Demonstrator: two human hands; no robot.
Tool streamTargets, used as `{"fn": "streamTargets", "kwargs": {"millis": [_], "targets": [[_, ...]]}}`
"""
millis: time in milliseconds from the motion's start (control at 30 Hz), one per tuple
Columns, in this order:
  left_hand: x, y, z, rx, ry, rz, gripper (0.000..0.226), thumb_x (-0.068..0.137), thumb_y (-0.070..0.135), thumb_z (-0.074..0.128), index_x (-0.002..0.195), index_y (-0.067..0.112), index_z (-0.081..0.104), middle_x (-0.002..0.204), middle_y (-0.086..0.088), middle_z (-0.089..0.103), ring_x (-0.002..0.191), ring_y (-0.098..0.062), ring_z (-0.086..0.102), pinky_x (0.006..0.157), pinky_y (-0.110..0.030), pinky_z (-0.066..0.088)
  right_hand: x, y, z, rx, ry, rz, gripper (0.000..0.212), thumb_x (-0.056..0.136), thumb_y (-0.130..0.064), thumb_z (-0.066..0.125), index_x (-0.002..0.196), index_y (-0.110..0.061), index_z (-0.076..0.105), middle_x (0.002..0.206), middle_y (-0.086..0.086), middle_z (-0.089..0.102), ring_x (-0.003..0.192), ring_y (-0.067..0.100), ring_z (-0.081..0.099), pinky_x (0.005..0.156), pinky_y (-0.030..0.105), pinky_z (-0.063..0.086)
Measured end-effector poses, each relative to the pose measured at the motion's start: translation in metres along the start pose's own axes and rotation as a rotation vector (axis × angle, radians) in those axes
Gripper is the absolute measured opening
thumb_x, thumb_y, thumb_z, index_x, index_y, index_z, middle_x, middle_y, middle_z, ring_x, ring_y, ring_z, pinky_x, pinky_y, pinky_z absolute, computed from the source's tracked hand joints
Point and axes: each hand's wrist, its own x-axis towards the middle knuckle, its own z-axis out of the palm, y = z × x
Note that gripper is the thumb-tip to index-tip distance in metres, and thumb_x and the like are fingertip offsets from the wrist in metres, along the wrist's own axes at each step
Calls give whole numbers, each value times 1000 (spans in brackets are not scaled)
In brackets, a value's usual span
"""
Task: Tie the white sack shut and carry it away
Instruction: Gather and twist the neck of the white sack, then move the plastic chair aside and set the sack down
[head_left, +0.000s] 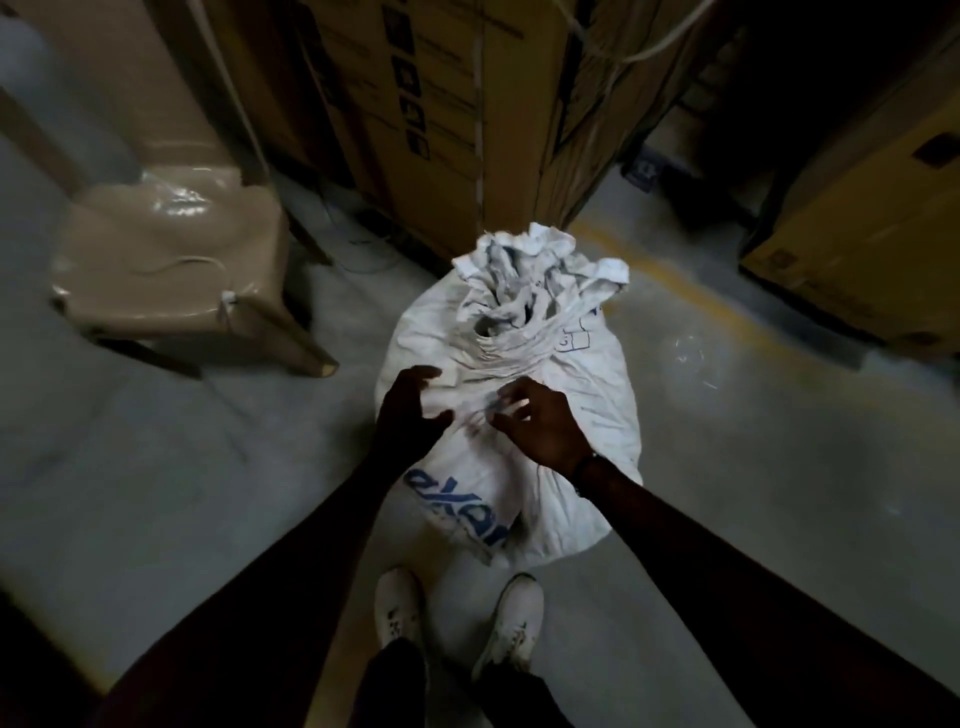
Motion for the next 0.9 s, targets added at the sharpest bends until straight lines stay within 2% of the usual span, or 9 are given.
{"fn": "streamTargets", "kwargs": {"millis": [133, 233, 300, 433, 500, 567, 600, 733, 900], "targets": [[-44, 27, -79, -54, 50, -99, 33, 79, -7, 79, 111, -3, 68, 115, -18, 70, 95, -35, 70, 80, -28, 52, -34, -65, -8, -69, -143, -28, 37, 87, -9, 84, 117, 6, 68, 113, 20, 71, 91, 21, 62, 91, 35, 51], [-79, 49, -137, -28, 75, -122, 26, 81, -9, 75, 105, -2, 71, 110, -15, 71, 87, -30, 72, 73, -16, 49, -60, -112, -10, -149, -227, -90, 32, 88, -10, 83, 113, 7, 70, 109, 21, 73, 102, 29, 70, 89, 29, 48], [-100, 63, -173, -23, 108, -100, 22, 81, -12, 73, 100, -3, 71, 107, -16, 72, 82, -24, 70, 71, -6, 48, -75, -143, -11, -211, -302, -136, 26, 89, -11, 82, 105, 6, 70, 110, 20, 74, 112, 34, 71, 95, 32, 50], [-129, 82, -232, -15, 184, -100, 19, 79, -21, 67, 94, -9, 70, 103, -22, 72, 80, -23, 68, 68, -4, 46, -96, -206, -9, -306, -392, -232, 20, 90, -13, 83, 101, 0, 71, 117, 21, 75, 114, 33, 70, 98, 35, 50], [-134, 87, -260, -31, 225, -132, 18, 80, -20, 67, 95, -10, 70, 104, -24, 72, 79, -28, 69, 70, -12, 50, -98, -240, -4, -337, -416, -273, 26, 89, -13, 83, 107, 3, 74, 115, 20, 76, 111, 32, 71, 92, 30, 50], [-135, 88, -285, -57, 264, -173, 19, 82, -17, 67, 101, -12, 69, 107, -26, 71, 84, -39, 71, 78, -40, 59, -93, -272, 4, -378, -446, -323, 22, 89, -11, 83, 104, 2, 75, 112, 22, 77, 108, 34, 72, 89, 28, 50], [-135, 87, -298, -67, 276, -195, 19, 83, -15, 67, 102, -13, 69, 109, -26, 71, 86, -41, 71, 81, -47, 59, -87, -288, 9, -400, -468, -348, 19, 89, -10, 83, 101, 1, 74, 112, 24, 76, 109, 36, 72, 92, 31, 51], [-116, 65, -343, -71, 311, -272, 19, 85, -12, 66, 104, -12, 69, 112, -24, 72, 90, -42, 71, 84, -50, 58, -54, -340, 37, -478, -502, -395, 26, 89, -9, 82, 106, 9, 74, 114, 26, 75, 112, 39, 71, 104, 48, 53], [-65, 10, -385, -30, 263, -335, 34, 87, -9, 66, 121, -12, 63, 123, -28, 65, 104, -42, 67, 92, -49, 54, 7, -377, 87, -529, -474, -334, 37, 92, -19, 81, 121, 1, 69, 126, 19, 71, 116, 34, 68, 102, 42, 52]]}}
